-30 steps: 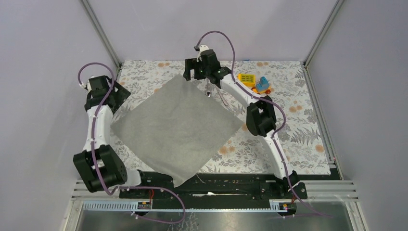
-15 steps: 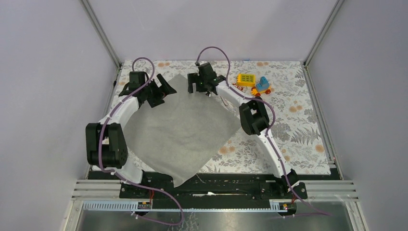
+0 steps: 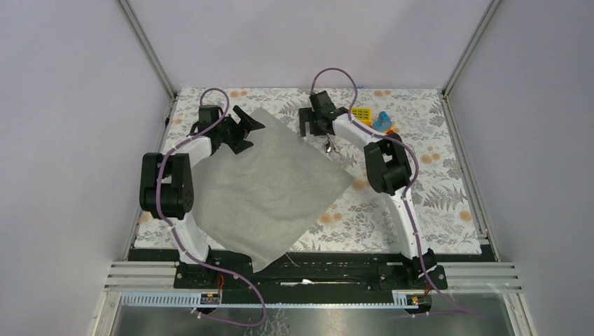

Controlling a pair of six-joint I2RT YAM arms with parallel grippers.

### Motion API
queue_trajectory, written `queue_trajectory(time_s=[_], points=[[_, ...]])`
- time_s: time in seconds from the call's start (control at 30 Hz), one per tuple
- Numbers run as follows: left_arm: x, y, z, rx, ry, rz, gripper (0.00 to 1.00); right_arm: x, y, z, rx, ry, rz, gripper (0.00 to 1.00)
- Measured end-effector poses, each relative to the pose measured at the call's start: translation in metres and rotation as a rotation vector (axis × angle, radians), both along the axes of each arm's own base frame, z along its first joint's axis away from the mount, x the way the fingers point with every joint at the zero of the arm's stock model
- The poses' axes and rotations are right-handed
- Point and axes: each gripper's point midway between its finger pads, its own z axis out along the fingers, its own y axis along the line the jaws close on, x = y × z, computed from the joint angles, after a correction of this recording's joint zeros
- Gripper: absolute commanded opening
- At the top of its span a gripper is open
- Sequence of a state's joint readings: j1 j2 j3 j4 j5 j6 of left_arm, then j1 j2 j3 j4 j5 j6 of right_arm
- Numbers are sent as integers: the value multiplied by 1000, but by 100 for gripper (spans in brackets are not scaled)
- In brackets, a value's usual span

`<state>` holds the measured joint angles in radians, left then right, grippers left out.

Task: Fold the napkin into a case and place the utensils inside
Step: Flatten out the crumpled napkin at the center of the board, then smooth out the napkin at the center of the board.

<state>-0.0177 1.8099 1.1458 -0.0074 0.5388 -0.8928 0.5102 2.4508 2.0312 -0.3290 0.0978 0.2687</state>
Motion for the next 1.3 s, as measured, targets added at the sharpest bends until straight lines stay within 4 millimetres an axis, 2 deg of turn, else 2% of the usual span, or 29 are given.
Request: queue_trajectory(time_s=[0.1,0.2,0.3,0.37,0.5,0.57,0.67,0.83,0.93,1.07,1.2,1.3], points=[[14,-3,-10,-35,8,7,99,1,-14,1,-8,16,9,100],[34,-6,-21,-66,-1,10,99,-10,-18,4,-1,40,21,100],[50,-8,-31,-89,-12,16,99,-33,-16,18,1,56,45,100],[59,-10,-38,-108,-21,22,99,-52,-11,35,9,57,60,100],[74,-12,-53,-146,-22,37,99,-98,3,68,99,61,101,100],[83,-15,-55,-182,-27,34,99,-121,10,76,154,75,125,100],[100,-16,-55,-207,-51,40,99,-152,7,67,196,119,134,100],[126,-18,-54,-260,-85,39,99,-182,-12,24,160,213,94,100],[142,-20,-53,-277,-102,32,99,-189,-29,5,104,232,41,100],[155,-21,-50,-285,-108,17,99,-179,-44,2,73,199,-27,100],[149,-21,-49,-253,-88,-3,99,-159,-72,-1,54,178,-120,100],[121,-19,-41,-209,-39,-19,99,-146,-91,-2,45,159,-177,100]])
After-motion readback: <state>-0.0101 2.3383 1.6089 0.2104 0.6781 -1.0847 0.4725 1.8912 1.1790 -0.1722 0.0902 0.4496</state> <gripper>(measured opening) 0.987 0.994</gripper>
